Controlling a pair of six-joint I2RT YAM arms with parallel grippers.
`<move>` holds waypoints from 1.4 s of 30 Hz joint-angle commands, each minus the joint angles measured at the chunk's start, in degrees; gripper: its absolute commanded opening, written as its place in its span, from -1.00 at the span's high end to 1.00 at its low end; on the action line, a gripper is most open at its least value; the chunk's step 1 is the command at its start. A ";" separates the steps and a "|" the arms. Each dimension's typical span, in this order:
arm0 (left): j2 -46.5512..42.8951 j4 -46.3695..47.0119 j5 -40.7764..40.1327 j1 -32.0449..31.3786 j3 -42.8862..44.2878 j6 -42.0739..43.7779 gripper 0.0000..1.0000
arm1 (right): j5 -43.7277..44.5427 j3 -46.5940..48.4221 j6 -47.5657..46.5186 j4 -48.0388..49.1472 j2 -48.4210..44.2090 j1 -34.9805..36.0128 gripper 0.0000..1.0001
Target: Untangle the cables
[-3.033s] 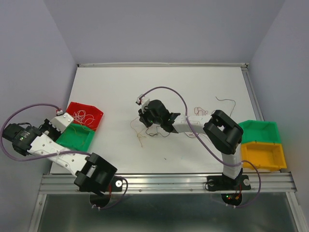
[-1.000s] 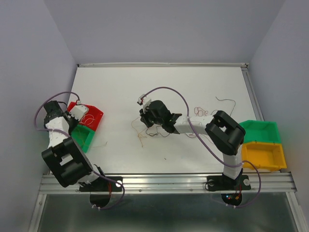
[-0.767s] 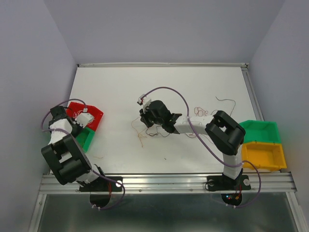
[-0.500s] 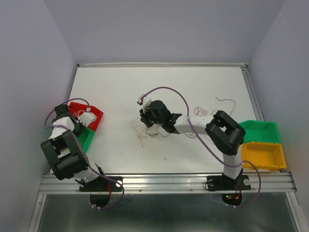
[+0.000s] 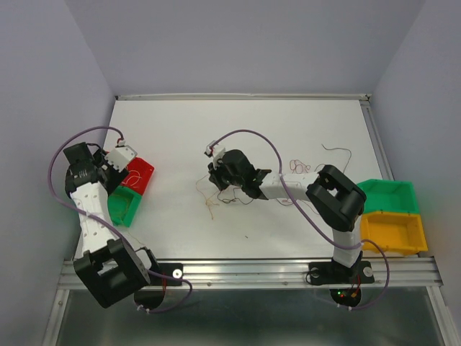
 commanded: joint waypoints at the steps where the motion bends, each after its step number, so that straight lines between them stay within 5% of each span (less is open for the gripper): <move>1: -1.97 -5.25 2.65 -0.02 2.79 -0.01 -0.43 | -3.67 -0.62 -0.06 4.57 -2.30 0.39 0.87; 9: -7.32 -7.19 11.25 0.07 6.49 -4.49 -0.50 | -23.69 5.08 6.62 17.39 -0.90 0.83 0.99; 22: -19.11 -3.85 40.16 4.91 4.12 -10.91 -0.83 | -24.95 24.51 10.32 21.19 7.72 4.52 0.99; 26: -15.17 -7.08 49.47 4.99 5.43 -6.98 -0.94 | -25.21 21.63 7.25 21.01 4.65 4.52 0.99; 32: -5.07 -30.79 57.40 2.72 12.11 16.82 -0.98 | -21.87 13.28 0.22 20.84 -2.91 4.52 0.99; 42: 0.40 -31.36 61.96 -11.79 9.66 16.59 -0.97 | -11.68 -4.48 -6.38 22.95 -15.48 4.26 0.99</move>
